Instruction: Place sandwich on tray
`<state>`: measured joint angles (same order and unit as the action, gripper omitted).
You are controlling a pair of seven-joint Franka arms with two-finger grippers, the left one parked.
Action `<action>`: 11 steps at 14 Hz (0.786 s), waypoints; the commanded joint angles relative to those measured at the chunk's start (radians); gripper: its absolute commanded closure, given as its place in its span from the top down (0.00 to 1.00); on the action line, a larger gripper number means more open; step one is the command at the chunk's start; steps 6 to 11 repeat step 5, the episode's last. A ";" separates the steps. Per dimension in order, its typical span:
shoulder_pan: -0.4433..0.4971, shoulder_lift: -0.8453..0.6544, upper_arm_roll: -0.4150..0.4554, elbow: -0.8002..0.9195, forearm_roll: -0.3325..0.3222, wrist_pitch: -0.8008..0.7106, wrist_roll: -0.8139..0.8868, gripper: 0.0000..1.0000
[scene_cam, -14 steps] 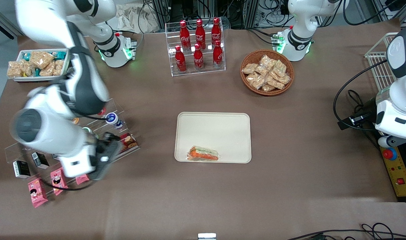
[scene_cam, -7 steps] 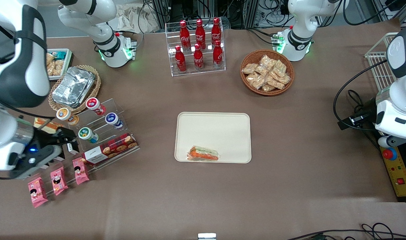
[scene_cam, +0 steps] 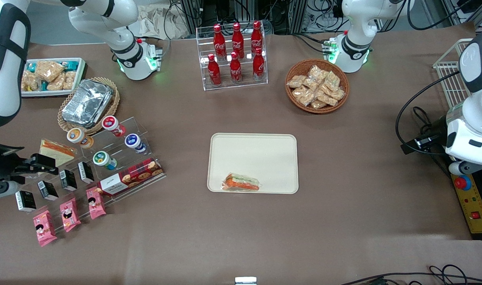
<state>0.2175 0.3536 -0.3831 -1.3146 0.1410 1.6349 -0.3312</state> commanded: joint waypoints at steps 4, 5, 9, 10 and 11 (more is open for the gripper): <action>0.011 -0.016 0.000 -0.015 0.011 -0.020 0.168 1.00; 0.008 -0.018 0.000 -0.015 0.011 -0.020 0.176 1.00; 0.008 -0.018 0.000 -0.015 0.011 -0.020 0.176 1.00; 0.008 -0.018 0.000 -0.015 0.011 -0.020 0.176 1.00; 0.008 -0.018 0.000 -0.015 0.011 -0.020 0.176 1.00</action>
